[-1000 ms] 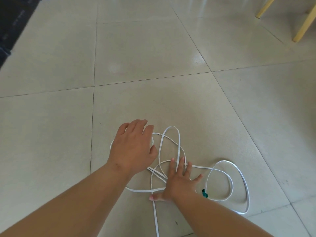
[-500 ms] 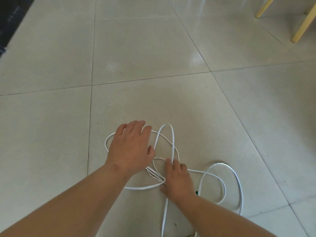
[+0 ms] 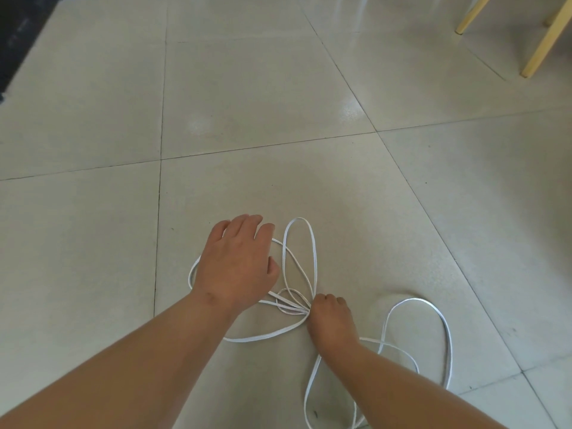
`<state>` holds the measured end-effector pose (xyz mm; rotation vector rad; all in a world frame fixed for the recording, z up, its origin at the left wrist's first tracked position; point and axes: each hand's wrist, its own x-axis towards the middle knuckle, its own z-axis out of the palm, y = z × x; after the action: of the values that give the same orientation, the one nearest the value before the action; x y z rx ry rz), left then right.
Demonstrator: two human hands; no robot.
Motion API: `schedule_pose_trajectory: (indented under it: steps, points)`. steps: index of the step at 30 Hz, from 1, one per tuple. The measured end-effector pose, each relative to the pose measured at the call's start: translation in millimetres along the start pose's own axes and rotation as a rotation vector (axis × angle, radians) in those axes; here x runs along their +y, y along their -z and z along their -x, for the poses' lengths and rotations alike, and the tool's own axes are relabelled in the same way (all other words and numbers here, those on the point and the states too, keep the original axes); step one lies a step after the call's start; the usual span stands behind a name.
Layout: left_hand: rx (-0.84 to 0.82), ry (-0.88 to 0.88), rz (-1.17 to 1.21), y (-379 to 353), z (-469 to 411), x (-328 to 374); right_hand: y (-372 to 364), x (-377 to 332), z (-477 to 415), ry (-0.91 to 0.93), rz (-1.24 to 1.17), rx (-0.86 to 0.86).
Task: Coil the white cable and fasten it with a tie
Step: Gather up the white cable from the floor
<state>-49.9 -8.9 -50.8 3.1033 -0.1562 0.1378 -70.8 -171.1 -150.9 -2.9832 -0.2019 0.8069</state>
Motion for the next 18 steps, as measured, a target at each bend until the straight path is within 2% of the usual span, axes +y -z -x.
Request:
schedule_pose_trajectory:
  steps: [11, 14, 18]
  points:
    - [-0.059, 0.055, 0.011, 16, -14, 0, 28, 4, -15, 0.002, -0.062, -0.024]
    - [-0.043, 0.060, 0.007, 26, -19, 0, 43, 6, -19, 0.043, -0.101, -0.051]
    - [-0.011, 0.056, 0.001, 46, -35, 0, 79, 12, -24, 0.118, -0.109, 0.018]
